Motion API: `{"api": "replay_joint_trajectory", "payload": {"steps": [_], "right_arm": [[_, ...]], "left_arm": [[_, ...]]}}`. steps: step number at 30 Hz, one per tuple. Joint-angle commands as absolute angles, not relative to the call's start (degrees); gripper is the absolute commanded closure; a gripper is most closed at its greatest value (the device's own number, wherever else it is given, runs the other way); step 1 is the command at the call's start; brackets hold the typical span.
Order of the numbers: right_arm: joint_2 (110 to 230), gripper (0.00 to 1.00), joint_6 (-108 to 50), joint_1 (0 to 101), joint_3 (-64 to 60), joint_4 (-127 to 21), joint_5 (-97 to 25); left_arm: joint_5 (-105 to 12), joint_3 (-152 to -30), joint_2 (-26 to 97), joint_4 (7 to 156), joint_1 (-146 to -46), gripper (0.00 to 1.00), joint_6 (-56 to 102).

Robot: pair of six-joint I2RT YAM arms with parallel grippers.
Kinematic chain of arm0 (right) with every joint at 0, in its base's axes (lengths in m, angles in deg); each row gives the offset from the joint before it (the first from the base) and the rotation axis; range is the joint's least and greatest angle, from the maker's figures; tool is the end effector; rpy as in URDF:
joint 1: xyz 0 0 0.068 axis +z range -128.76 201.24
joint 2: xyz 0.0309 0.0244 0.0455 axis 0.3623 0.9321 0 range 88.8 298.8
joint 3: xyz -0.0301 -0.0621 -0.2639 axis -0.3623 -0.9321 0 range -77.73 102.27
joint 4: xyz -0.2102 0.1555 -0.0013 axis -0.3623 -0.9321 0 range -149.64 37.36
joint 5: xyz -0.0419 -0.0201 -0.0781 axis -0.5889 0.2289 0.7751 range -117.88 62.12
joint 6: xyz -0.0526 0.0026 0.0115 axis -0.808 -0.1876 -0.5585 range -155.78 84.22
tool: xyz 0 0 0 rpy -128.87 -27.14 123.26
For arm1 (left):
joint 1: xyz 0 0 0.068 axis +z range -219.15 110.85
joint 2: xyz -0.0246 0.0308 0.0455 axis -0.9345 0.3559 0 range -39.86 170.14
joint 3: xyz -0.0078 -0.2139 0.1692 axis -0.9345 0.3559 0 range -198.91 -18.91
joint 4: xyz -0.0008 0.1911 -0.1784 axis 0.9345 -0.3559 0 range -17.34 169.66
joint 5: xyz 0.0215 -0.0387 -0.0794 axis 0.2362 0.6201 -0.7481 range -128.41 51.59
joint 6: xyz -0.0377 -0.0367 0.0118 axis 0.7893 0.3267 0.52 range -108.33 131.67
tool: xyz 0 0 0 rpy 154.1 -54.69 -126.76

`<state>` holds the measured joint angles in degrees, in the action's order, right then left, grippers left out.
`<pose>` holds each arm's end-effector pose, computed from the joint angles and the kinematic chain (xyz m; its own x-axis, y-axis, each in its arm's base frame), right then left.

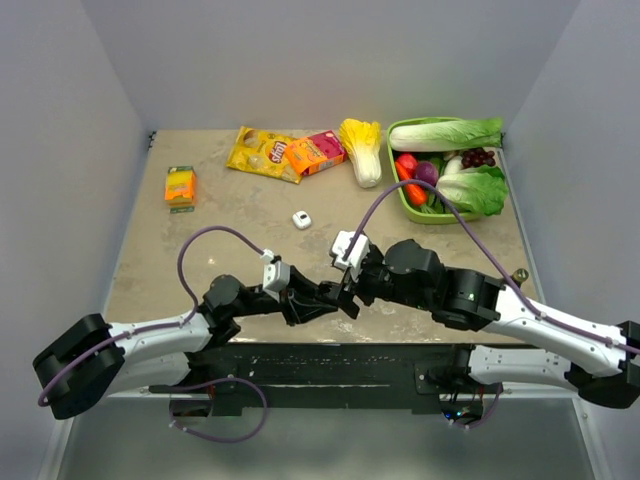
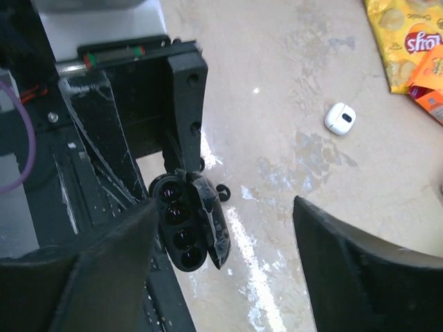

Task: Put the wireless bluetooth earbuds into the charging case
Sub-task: Adjust the charging case, then pick up the earbud from the center of the board.

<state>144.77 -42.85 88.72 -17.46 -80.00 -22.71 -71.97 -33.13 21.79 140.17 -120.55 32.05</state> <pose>0.0844 0.1953 0.3676 -0.0394 -0.4153 -0.9088 -0.8999 0.4100 -0.1484 0.1129 -0.1729 0.2295 -0.2114 -0.2003 -0.9566 0.9746 0.0313 -0.2220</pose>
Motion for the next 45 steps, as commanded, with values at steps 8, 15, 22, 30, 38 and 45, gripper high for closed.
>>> {"api": "replay_joint_trajectory", "payload": {"steps": [8,15,22,30,38,45], "right_arm": [[136.53,0.02,-29.29,86.99,-21.38,-66.27,-3.28],[137.93,0.02,-16.36,77.50,-32.10,-62.69,-12.30],[148.82,0.32,-14.07,77.40,-40.46,-54.59,-25.32],[159.02,0.95,-14.69,77.58,-43.72,-46.85,-29.28],[168.51,1.00,-14.51,77.67,-44.43,-41.31,-32.19],[170.63,0.98,-14.77,77.67,-43.11,-41.04,-30.26]], "left_arm": [[-64.88,-27.53,15.80,146.54,-120.39,1.00,29.69],[-52.58,-20.50,-1.51,140.40,-120.48,1.00,26.96],[-47.99,-17.25,-15.24,131.60,-120.48,1.00,26.43],[-47.29,-16.19,-14.64,133.27,-120.48,1.00,28.01],[-48.43,-16.72,-11.03,135.20,-120.57,1.00,28.63],[-48.08,-16.45,-11.38,133.97,-120.57,1.00,28.63]]}}
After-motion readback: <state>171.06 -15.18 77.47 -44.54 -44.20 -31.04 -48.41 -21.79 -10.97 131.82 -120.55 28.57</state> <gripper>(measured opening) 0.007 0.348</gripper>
